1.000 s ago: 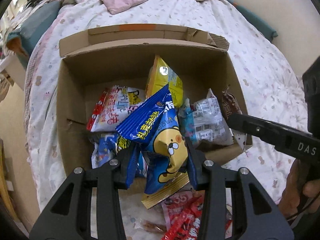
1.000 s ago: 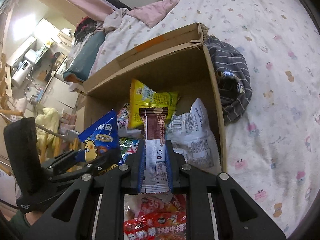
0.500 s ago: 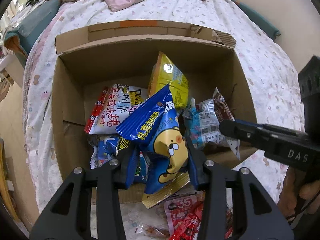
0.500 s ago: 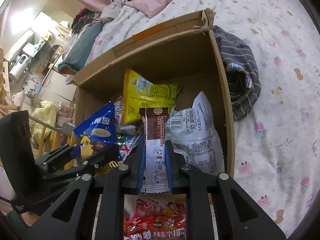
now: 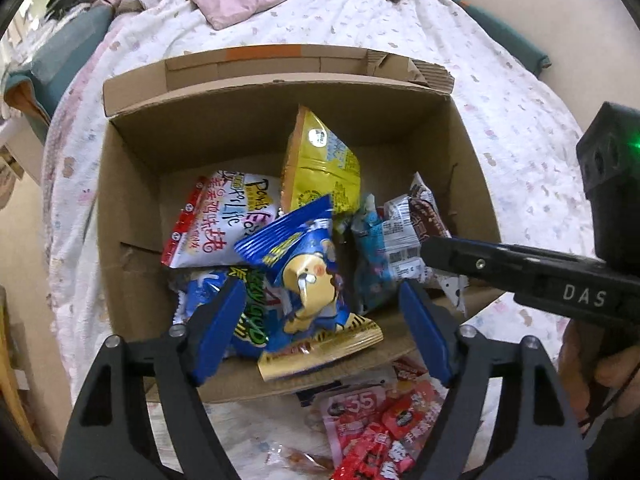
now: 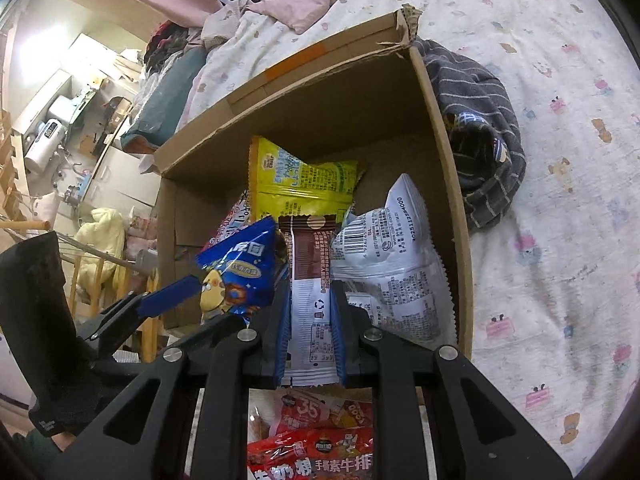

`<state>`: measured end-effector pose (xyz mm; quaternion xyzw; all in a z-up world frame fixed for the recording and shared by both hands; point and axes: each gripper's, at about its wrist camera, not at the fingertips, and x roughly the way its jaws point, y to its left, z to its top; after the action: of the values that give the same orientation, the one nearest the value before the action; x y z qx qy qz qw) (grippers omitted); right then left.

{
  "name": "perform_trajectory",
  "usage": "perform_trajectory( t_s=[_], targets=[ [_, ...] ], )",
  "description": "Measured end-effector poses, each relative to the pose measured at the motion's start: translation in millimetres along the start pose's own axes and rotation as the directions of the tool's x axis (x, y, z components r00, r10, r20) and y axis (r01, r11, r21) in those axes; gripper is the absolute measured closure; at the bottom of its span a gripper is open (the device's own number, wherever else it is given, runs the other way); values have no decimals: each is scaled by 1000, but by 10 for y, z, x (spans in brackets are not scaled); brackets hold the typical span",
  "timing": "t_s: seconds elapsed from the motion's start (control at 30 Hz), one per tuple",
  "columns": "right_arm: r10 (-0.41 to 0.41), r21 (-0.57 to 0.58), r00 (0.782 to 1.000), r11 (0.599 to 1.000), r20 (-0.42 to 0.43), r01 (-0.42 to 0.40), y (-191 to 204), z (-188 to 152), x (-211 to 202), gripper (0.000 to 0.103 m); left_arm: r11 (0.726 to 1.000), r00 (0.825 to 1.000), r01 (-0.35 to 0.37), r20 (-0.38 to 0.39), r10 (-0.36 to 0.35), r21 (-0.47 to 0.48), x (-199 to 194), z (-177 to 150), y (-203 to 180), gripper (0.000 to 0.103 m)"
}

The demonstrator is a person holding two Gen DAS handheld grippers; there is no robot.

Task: Organize snacks
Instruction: 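Carry both held snacks over the box and lower them inside, then open both tools to release the snacks into the box and withdraw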

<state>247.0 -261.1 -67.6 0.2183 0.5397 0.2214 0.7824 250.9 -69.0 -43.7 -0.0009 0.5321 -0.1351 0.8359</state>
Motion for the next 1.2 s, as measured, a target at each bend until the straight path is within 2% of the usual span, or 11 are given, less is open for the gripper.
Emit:
perform_trajectory(
  t_s=[0.17, 0.47, 0.5, 0.6, 0.63, 0.87, 1.2],
  targets=[
    [-20, -19, 1000, 1000, 10, 20, 23, 2, -14, 80, 999, 999, -46, 17, 46, -2, -47, -6, 35, 26],
    [-53, -21, 997, 998, 47, 54, 30, 57, -76, 78, 997, 997, -54, 54, 57, -52, -143, 18, 156, 26],
    [-56, -21, 997, 998, 49, 57, 25, 62, -77, 70, 997, 997, -55, 55, 59, -57, -145, 18, 170, 26],
    [-64, -16, 995, 998, 77, 66, 21, 65, -117, 16, 997, 997, -55, 53, 58, -63, -149, 15, 189, 26],
    [-70, -21, 992, 997, 109, 73, 37, 59, -161, 12, 996, 997, -55, 53, 58, -64, -149, 11, 192, 26],
    [-66, -72, 990, 995, 125, 75, 123, 75, -187, 12, 996, 996, -63, 58, 67, -56, -152, 3, 180, 26],
    [-56, -58, 988, 996, 147, 65, 132, 100, -253, 12, 996, 995, -65, 66, 69, -63, -239, -32, 177, 26]
  ],
)
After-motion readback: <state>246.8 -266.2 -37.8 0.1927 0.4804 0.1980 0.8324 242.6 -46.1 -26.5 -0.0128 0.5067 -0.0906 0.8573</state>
